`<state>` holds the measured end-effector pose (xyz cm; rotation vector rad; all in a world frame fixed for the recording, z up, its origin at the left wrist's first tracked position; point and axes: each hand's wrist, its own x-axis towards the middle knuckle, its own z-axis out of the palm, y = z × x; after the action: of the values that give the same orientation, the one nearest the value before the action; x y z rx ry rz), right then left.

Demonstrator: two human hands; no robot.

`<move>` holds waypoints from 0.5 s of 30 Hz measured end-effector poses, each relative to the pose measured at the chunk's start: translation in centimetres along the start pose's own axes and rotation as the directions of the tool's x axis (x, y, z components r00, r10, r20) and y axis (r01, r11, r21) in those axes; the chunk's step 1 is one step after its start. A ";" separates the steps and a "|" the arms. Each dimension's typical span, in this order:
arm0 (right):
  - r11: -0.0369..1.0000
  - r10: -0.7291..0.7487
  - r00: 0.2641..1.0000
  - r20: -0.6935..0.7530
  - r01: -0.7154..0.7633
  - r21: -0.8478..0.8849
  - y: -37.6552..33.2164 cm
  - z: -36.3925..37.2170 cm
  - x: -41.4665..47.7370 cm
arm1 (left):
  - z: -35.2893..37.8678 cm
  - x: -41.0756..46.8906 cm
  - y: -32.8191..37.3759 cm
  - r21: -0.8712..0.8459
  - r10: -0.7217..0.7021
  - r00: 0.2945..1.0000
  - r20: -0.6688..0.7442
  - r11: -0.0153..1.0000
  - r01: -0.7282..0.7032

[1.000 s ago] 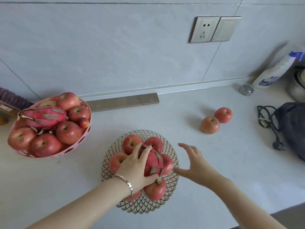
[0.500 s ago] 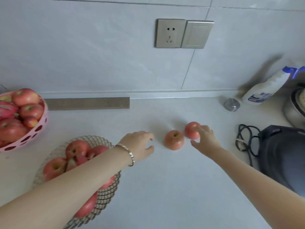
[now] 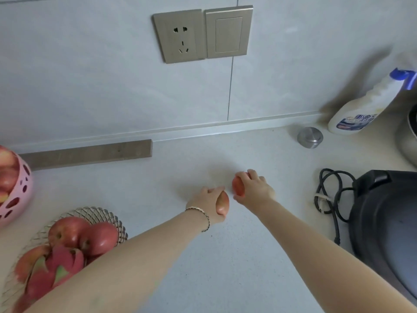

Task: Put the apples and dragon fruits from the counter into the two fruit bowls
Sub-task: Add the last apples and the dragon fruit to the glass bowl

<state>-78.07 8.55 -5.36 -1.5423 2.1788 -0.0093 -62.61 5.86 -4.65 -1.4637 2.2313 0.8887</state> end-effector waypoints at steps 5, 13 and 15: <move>0.996 0.040 0.996 0.083 -0.047 0.075 -0.2 -0.8 0.3 | 0.1 -0.4 -0.2 0.023 0.033 0.998 -0.046 0.999 -0.032; 0.903 -0.073 0.996 0.058 0.041 0.428 -4.8 -2.1 -5.6 | -4.5 -8.9 -5.8 -0.025 0.139 0.935 -0.325 0.987 -0.156; 0.816 -0.142 0.986 0.093 0.063 0.574 -7.3 -3.1 -7.6 | -5.6 -11.4 -8.0 -0.062 0.116 0.912 -0.394 0.986 -0.152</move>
<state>-70.73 11.79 2.14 -1.2592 1.7565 -0.5348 -50.21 7.97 3.56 -1.6664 2.6374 0.8044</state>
